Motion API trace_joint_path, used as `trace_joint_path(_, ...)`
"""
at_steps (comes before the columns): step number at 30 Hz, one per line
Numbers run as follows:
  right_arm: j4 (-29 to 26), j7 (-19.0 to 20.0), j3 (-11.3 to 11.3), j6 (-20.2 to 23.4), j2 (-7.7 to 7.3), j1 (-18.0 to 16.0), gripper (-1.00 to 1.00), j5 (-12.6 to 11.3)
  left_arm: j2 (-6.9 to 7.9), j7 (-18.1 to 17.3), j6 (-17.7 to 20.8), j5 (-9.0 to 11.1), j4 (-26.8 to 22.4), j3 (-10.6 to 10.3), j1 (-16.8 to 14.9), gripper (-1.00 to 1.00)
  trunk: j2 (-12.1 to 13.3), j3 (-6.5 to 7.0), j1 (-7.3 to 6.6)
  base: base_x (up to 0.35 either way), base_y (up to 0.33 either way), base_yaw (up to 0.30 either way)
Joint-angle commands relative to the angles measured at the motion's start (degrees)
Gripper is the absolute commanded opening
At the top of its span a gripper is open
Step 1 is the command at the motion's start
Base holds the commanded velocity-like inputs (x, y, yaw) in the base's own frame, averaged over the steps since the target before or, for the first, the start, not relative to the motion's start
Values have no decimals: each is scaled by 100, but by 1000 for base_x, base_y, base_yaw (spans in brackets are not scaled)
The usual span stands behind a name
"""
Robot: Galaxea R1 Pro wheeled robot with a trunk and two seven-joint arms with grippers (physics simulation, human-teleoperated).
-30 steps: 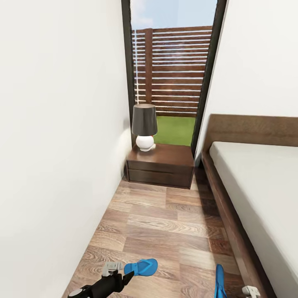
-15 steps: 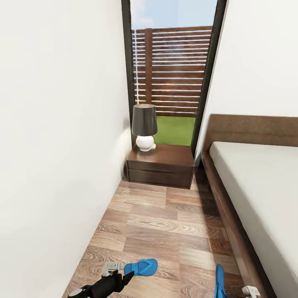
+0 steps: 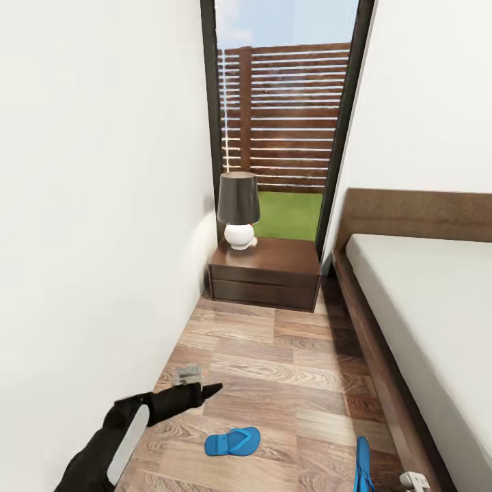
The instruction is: In the bedroom, move the book from the bed onto either nightstand, and place the two sandals side by side next to the bed.
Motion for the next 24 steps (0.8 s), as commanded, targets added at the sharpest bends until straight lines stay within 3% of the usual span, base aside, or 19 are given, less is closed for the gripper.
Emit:
trace_joint_path(1,-3,18,-52,9,0,-3,-100,59,-55,103,236,62,-117,140,-146,100,-2,-6,-1,0,0,0)
trace_joint_path(4,-3,17,-52,9,0,-3,-100,59,-262,490,633,244,-260,459,-446,100,-2,-6,-1,0,0,0)
trace_joint_path(8,-3,17,-52,9,0,-3,-100,59,-323,810,727,546,-286,591,-525,100,-2,-6,-1,0,0,0)
trace_joint_path(15,-3,16,-52,11,0,-3,-100,59,-330,908,744,679,-283,680,-539,100,-2,-6,-1,0,0,0)
trace_joint_path(18,-3,16,-52,9,0,-3,-100,59,-358,966,745,698,-282,912,-539,100,-2,-6,-1,0,0,0)
trace_joint_path(21,-3,15,-52,9,0,-3,-100,59,-608,1297,733,837,-280,1313,-540,100,-2,-6,-1,0,0,0)
trace_joint_path(24,-3,10,-52,9,4,-3,-100,59,-923,2203,588,1290,-287,1781,-543,100,-2,-6,-1,0,0,0)
